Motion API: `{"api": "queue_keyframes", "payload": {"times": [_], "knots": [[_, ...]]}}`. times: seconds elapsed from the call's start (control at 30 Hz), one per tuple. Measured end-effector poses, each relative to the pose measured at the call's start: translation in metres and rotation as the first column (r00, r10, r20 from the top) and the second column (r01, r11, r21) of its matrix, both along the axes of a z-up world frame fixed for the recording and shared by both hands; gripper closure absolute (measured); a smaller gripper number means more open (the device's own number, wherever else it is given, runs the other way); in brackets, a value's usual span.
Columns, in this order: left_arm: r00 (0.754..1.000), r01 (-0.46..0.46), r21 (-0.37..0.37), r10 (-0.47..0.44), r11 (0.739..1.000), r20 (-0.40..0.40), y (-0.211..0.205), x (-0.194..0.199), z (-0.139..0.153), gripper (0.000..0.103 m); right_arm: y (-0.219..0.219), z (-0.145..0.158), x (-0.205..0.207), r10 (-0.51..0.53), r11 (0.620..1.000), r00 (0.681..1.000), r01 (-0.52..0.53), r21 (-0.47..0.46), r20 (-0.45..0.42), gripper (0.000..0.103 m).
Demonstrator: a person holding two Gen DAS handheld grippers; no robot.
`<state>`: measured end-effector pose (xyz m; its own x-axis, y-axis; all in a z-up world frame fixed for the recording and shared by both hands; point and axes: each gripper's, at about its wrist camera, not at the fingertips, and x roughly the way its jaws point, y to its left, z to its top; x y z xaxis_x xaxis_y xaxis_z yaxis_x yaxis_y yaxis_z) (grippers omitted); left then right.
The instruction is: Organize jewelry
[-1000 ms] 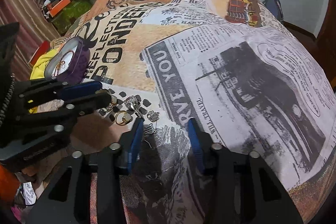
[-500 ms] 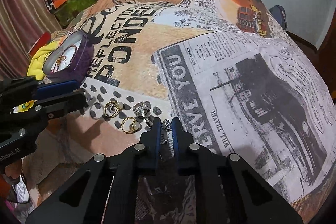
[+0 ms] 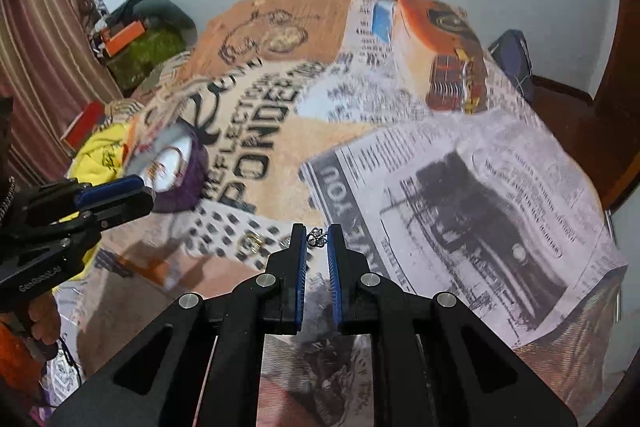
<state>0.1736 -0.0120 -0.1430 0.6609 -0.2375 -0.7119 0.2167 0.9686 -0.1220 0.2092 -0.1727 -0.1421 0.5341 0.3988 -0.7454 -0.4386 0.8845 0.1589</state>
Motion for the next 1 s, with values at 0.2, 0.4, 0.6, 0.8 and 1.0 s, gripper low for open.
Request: {"api": "queue_keyframes", "payload": {"times": [0.2,0.4,0.6,0.8,1.0], "knots": [[0.998,-0.036,0.0,0.036,0.999,0.052,0.019,-0.013,0.021,0.082,0.02,0.02,-0.007,0.026,0.999,0.998,-0.027,0.022,0.052,0.094],[0.993,-0.075,-0.001,0.074,0.997,0.091,0.039,-0.02,0.034,0.082,0.043,0.037,-0.011,0.06,0.997,0.994,-0.065,0.049,0.088,0.094],[0.985,-0.114,-0.003,0.114,0.993,0.128,0.06,-0.023,0.044,0.082,0.07,0.046,-0.009,0.097,0.992,0.989,-0.104,0.068,0.11,0.094],[0.98,-0.14,-0.012,0.14,0.99,0.14,0.078,-0.022,0.043,0.082,0.094,0.051,-0.006,0.135,0.986,0.983,-0.146,0.082,0.127,0.094],[0.982,-0.155,-0.031,0.157,0.987,0.105,0.093,-0.011,0.026,0.082,0.113,0.045,0.006,0.16,0.981,0.981,-0.171,0.09,0.11,0.094]]}}
